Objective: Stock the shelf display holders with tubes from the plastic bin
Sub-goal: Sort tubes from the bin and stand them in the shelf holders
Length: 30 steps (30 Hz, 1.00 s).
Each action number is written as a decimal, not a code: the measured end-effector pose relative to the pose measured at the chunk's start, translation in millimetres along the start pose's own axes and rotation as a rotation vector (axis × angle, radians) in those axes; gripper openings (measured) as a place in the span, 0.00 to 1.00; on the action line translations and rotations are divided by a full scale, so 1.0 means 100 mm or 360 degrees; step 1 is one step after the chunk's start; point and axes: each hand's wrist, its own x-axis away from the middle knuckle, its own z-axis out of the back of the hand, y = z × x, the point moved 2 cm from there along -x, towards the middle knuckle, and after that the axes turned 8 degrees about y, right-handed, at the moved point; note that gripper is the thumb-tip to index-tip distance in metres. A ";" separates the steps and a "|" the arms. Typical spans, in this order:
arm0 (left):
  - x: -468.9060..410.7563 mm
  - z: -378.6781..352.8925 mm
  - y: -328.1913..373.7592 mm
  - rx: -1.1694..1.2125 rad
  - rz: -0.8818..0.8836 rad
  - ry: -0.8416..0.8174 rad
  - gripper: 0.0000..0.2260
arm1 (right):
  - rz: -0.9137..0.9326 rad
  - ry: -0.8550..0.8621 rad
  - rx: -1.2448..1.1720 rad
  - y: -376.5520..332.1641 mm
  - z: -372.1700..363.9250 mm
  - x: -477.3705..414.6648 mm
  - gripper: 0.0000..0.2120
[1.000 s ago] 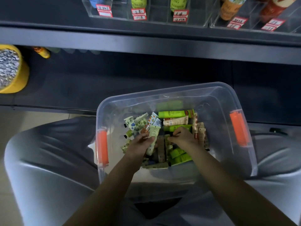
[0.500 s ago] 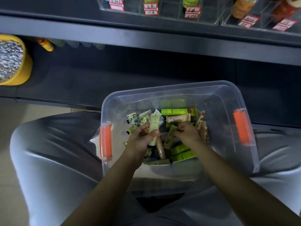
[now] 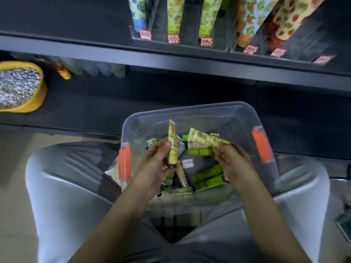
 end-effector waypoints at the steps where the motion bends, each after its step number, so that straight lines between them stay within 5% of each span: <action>1: 0.05 -0.02 0.01 0.0004 -0.0006 -0.0018 0.19 | -0.0035 -0.0015 -0.0053 -0.01 -0.01 0.06 0.04; 10: 0.48 -0.13 0.19 -0.0026 -0.0199 -0.0214 0.14 | -0.0196 -0.0341 -0.0515 -0.13 -0.07 0.52 0.07; 17: 0.67 -0.24 0.52 -0.0124 -0.0509 -0.0095 0.08 | -0.0144 -0.0477 -0.0597 -0.43 -0.18 0.78 0.07; 26: 0.74 -0.38 1.02 -0.0294 -0.1069 0.0191 0.12 | 0.0366 -0.0691 -0.0271 -0.92 -0.28 1.01 0.16; 30: 0.76 -0.47 1.21 -0.0341 -0.1212 0.0213 0.08 | 0.0553 -0.0707 -0.0157 -1.17 -0.33 1.07 0.11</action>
